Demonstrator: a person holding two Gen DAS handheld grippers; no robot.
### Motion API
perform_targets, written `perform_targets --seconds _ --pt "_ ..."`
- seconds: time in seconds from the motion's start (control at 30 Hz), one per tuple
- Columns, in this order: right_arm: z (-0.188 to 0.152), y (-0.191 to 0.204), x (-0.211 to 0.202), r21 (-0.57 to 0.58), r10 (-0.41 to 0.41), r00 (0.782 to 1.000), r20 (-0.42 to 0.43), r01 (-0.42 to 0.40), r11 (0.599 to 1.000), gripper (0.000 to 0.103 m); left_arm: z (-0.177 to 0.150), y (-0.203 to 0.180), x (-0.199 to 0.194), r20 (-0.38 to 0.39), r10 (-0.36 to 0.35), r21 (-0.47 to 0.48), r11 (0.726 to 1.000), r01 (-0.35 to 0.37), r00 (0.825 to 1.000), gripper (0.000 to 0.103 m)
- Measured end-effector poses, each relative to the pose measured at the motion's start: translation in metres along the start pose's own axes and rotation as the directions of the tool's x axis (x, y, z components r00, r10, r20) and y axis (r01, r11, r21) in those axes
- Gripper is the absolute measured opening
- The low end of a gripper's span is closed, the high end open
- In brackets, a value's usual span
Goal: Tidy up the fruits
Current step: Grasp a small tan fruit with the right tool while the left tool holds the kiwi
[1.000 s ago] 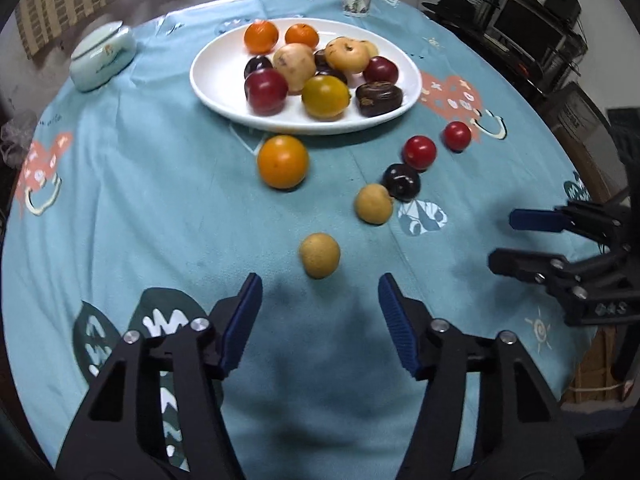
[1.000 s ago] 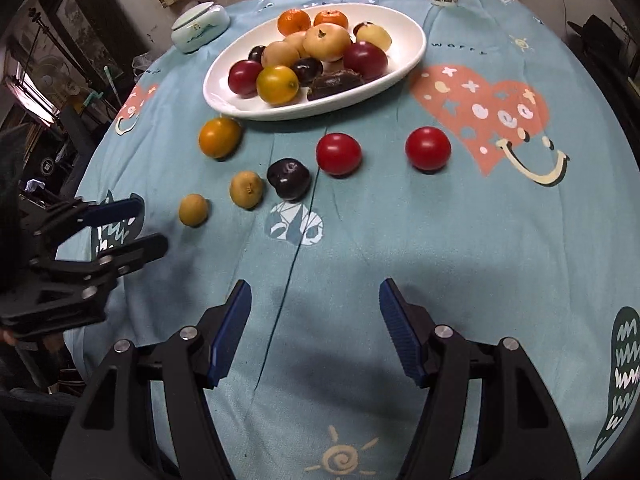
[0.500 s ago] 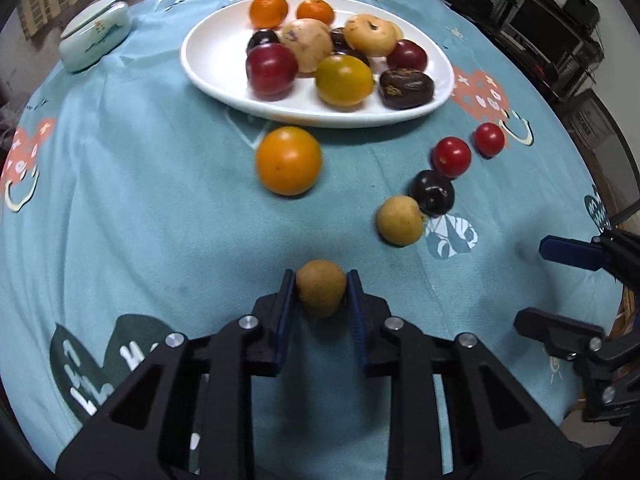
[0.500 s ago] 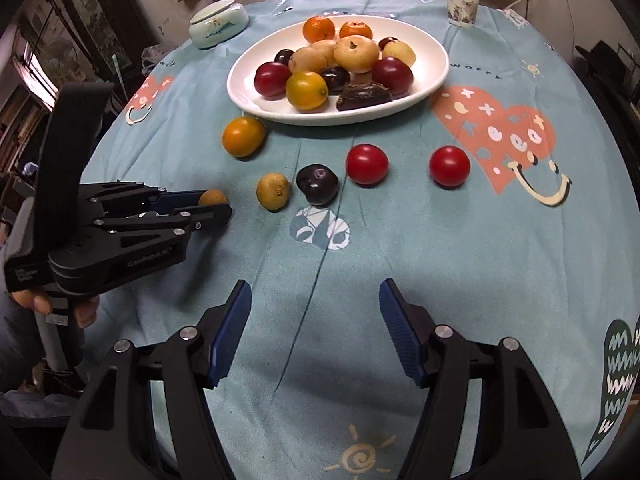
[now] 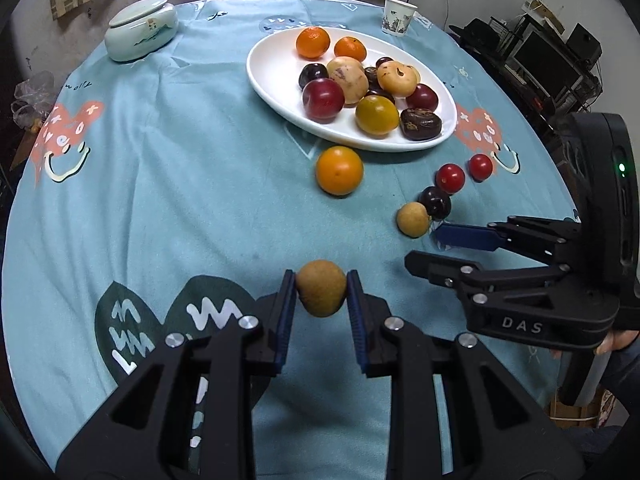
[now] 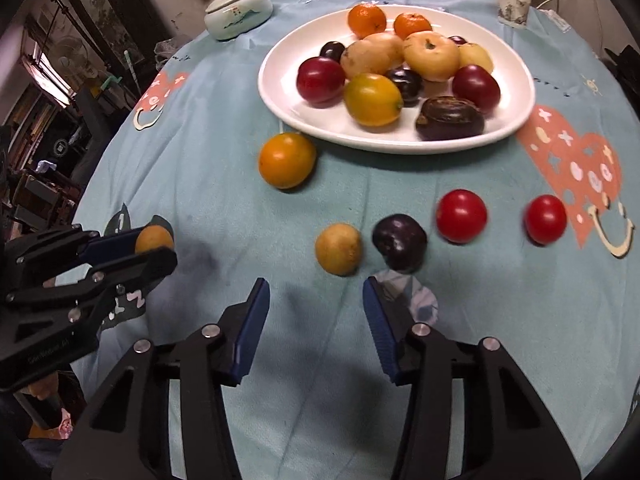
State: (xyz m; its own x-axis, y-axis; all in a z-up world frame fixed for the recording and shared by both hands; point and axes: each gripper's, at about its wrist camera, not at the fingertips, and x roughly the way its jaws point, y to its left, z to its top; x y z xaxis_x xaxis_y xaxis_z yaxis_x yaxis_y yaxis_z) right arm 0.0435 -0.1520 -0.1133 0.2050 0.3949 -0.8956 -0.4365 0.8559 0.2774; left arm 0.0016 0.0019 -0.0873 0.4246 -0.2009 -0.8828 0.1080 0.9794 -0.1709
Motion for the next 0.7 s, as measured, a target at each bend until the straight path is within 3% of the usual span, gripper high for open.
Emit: perform_targets --seconds 0.33,0.43,0.47,0.7 --pt "0.011 -0.011 0.009 0.038 -0.041 0.999 -0.004 0.041 0.998 0.045 0.001 0.009 -0.003 -0.001 -0.013 -0.014 1.000 0.013 1.000 0.026" --pt "0.014 -0.008 0.012 0.025 -0.064 0.998 0.002 0.064 0.998 0.034 0.002 0.009 -0.003 -0.002 -0.014 -0.012 1.000 0.014 1.000 0.026" --pt "0.015 -0.006 0.012 0.013 -0.074 0.997 0.009 0.074 0.997 0.025 0.002 0.008 -0.003 -0.003 -0.017 -0.012 1.000 0.017 1.000 0.026" --pt "0.013 -0.012 0.000 0.015 -0.046 0.999 0.017 0.046 0.999 0.025 0.003 0.005 -0.006 0.004 -0.020 0.000 1.000 0.020 1.000 0.026"
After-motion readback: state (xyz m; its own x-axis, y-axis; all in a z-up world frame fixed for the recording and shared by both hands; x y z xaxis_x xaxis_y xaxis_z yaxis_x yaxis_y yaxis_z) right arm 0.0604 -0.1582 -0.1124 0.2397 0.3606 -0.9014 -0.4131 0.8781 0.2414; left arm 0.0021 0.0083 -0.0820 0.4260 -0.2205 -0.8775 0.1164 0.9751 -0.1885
